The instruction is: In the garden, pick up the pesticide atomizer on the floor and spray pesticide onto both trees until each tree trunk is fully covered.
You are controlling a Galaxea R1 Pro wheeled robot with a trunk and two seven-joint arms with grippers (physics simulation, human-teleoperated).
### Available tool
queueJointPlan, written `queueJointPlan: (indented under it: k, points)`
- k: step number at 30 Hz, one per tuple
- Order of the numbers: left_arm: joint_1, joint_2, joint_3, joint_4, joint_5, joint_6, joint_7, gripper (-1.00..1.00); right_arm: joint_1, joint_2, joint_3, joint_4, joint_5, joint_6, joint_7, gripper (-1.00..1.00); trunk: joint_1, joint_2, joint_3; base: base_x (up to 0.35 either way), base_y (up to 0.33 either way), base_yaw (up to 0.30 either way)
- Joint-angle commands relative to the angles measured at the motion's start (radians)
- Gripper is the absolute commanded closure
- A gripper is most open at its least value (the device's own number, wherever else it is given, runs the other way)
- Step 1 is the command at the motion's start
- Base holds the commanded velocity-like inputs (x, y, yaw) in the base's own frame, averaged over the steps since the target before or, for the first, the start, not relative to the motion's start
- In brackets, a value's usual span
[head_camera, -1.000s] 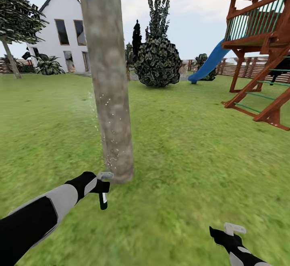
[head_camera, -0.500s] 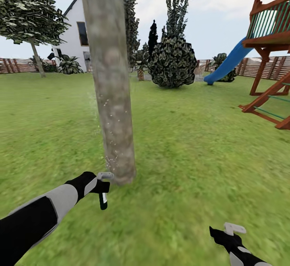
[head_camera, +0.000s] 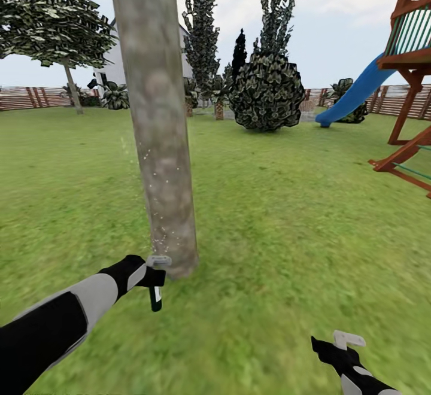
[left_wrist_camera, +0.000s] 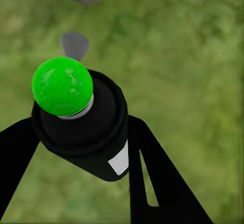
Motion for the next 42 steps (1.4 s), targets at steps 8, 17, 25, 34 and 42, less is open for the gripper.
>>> queueJointPlan:
  k: [8, 17, 25, 34, 42]
  points:
    - [0.000, -0.023, -0.009, 0.000, 0.003, 0.004, -0.001, 1.00, 0.000, -0.001, 0.009, 0.002, -0.009, -0.002, 0.004, -1.00, 0.000, 0.000, -0.001, -0.015, -0.202, 0.008]
    - [-0.001, -0.023, -0.009, 0.004, 0.005, 0.004, -0.001, 1.00, -0.001, 0.000, 0.008, 0.001, -0.010, -0.002, 0.003, -1.00, 0.000, 0.000, -0.001, -0.008, -0.301, 0.098]
    - [0.000, -0.023, -0.009, 0.004, 0.005, 0.004, -0.001, 1.00, 0.000, 0.000, 0.007, 0.001, -0.016, -0.002, 0.003, -1.00, 0.000, 0.000, -0.001, 0.000, -0.304, 0.226]
    - [0.000, -0.019, -0.009, 0.006, 0.003, 0.004, 0.000, 1.00, -0.001, 0.000, 0.007, 0.001, -0.011, -0.002, 0.003, -1.00, 0.000, 0.000, -0.001, 0.022, -0.243, 0.152]
    - [0.000, -0.017, -0.009, 0.006, 0.003, 0.004, 0.000, 1.00, -0.001, 0.000, 0.008, 0.001, -0.010, -0.002, 0.003, -1.00, 0.000, 0.000, -0.001, 0.197, -0.234, 0.259]
